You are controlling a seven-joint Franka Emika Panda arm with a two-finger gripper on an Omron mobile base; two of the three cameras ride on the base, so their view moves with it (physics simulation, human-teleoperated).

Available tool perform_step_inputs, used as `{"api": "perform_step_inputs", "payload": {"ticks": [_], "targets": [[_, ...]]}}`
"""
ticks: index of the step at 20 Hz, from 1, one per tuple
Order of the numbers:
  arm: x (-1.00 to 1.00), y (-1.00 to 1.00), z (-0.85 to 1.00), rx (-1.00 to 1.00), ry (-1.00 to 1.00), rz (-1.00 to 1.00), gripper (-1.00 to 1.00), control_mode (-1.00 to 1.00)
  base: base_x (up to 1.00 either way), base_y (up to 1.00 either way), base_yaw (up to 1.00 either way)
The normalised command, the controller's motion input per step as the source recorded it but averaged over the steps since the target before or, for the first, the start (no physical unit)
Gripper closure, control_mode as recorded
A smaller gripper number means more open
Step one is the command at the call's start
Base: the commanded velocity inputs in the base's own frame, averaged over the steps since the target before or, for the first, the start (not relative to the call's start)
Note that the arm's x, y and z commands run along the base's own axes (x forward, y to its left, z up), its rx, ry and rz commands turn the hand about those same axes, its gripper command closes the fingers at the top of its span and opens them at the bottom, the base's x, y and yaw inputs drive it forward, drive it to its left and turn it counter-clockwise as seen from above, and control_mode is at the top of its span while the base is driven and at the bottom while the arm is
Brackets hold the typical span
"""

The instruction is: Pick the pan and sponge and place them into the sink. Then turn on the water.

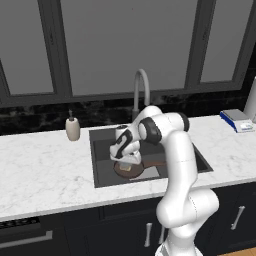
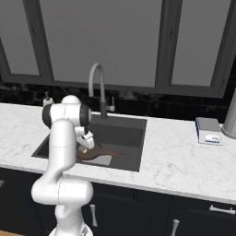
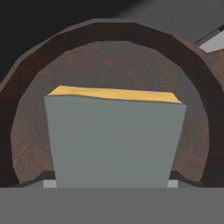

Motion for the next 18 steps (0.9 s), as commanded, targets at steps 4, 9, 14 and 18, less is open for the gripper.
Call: {"api": "perform_step_inputs", "payload": {"ticks": [4,9,14,18], "targets": [[-0.11,0.00,0.00,0.00,0.00,-0.02,1.00,-1.00,0.00,0.00,0.00],[0.00,0.00,0.00,0.00,0.00,0.00,-1.00,-1.00,0.00,0.00,0.00],[0.00,0.00,0.00,0.00,0.00,0.00,-1.00,-1.00,0.00,0.00,0.00],[0.00,0.00,0.01,0.00,0.00,0.00,-1.00,-1.00,0.00,0.00,0.00]]}}
